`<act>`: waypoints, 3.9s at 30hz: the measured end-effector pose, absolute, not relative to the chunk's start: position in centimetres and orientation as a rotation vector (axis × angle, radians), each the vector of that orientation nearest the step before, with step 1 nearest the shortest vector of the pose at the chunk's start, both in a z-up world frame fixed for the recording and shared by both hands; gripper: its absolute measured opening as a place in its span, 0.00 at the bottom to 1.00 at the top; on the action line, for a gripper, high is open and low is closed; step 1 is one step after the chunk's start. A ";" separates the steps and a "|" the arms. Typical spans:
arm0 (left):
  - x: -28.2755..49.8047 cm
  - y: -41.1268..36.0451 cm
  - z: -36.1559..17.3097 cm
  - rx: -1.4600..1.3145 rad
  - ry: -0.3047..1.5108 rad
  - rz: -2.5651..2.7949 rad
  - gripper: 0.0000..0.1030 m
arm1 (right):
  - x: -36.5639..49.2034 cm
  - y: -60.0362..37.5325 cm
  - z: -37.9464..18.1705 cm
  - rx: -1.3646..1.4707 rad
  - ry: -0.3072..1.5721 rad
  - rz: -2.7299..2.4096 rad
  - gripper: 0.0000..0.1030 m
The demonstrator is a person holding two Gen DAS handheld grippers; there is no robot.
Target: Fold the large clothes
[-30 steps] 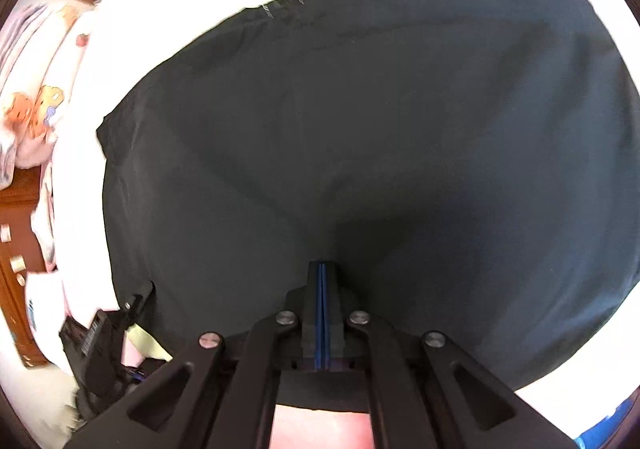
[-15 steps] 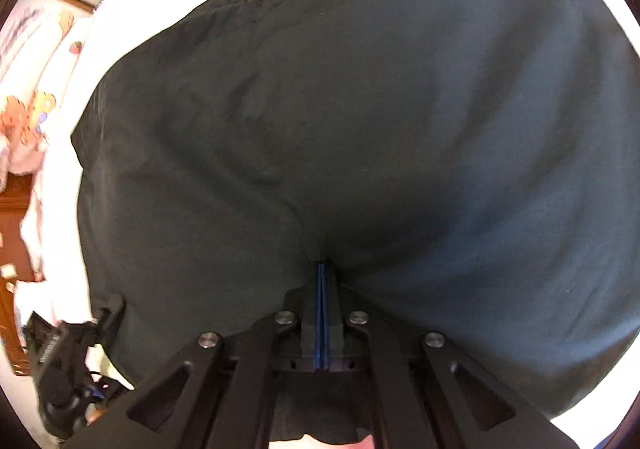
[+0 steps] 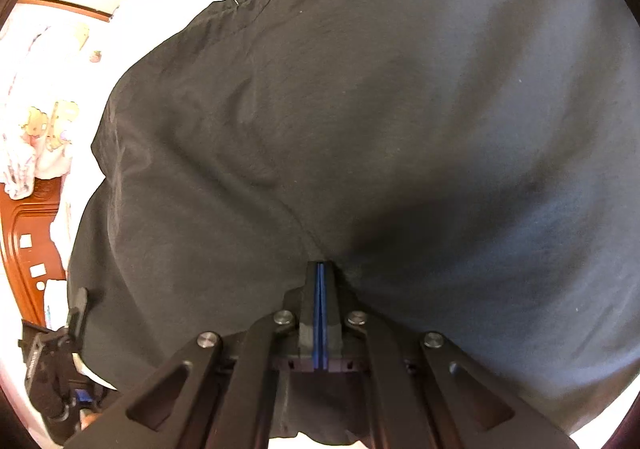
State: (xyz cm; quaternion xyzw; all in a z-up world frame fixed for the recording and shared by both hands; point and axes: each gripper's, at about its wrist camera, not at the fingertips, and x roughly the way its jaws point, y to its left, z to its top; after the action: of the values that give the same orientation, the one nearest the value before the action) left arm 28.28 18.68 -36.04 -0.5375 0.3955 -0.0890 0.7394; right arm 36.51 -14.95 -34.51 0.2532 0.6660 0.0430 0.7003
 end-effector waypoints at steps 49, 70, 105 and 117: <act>20.6 -29.7 -29.9 0.187 1.071 -0.396 0.45 | 33.9 -47.4 -28.4 0.811 1.348 0.292 0.00; 22.0 -13.3 -29.0 -0.237 1.335 -0.211 0.79 | 29.3 -41.0 -24.6 0.760 1.461 0.218 0.59; 27.3 -7.3 -39.8 -0.545 1.539 -0.219 0.44 | 22.4 -41.5 -30.4 0.815 1.482 0.038 0.10; 27.4 -7.3 -36.7 -0.417 1.514 -0.248 0.45 | 22.5 -43.1 -29.0 0.645 1.481 0.038 0.11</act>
State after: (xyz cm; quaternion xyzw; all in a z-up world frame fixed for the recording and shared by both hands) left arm 27.43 -7.27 -36.72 -0.1871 0.6799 -0.1113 0.7002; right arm 22.53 -43.14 -29.04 0.2884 0.6627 0.0169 0.6910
